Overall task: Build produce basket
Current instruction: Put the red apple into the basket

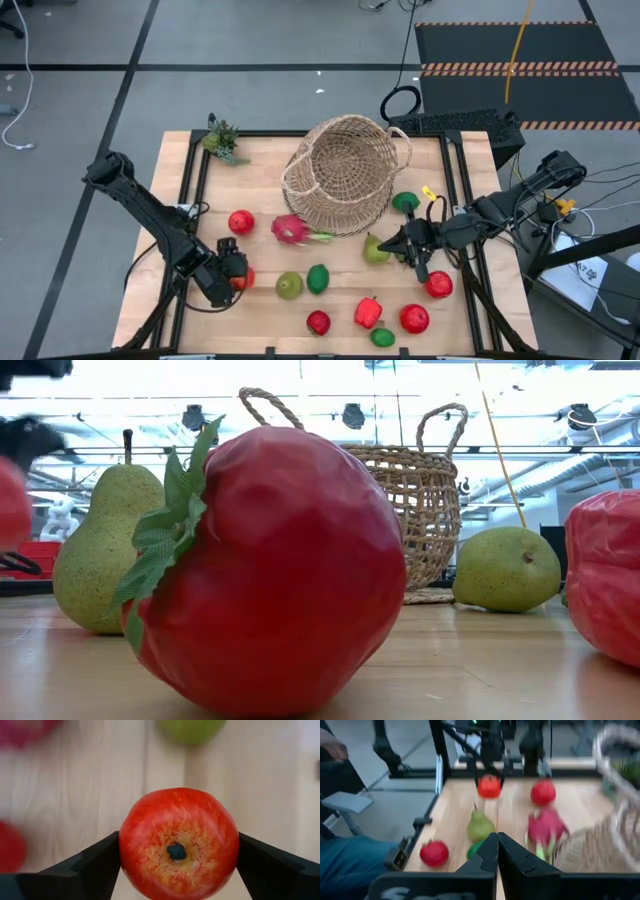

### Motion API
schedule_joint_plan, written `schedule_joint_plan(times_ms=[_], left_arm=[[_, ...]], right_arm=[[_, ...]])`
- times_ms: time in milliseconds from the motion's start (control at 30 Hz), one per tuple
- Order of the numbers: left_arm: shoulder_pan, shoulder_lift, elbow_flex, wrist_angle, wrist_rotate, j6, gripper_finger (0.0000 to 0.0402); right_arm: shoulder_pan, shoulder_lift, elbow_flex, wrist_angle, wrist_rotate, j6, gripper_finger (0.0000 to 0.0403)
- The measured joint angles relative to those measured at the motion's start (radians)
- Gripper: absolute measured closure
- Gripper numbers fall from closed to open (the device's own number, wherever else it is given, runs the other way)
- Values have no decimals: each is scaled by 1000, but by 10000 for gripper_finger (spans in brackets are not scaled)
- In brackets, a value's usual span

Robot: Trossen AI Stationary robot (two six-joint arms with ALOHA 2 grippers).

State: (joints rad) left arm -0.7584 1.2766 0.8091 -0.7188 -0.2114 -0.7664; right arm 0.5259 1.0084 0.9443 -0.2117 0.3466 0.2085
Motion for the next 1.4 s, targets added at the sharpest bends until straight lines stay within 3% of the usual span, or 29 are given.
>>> schedule_joint_plan(times_ms=[500, 800, 1033, 1400], left_arm=[[70, 0, 338, 48, -271, 459, 47], [117, 0, 381, 253, -340, 755, 46], [172, 0, 380, 416, -341, 834, 46], [217, 0, 380, 574, -339, 830, 46]], right_arm=[[0, 105, 0, 359, 49, -387, 403], [0, 189, 0, 525, 55, -554, 397], [13, 260, 0, 593, 209, -718, 334], [55, 358, 0, 834, 281, -1009, 220]])
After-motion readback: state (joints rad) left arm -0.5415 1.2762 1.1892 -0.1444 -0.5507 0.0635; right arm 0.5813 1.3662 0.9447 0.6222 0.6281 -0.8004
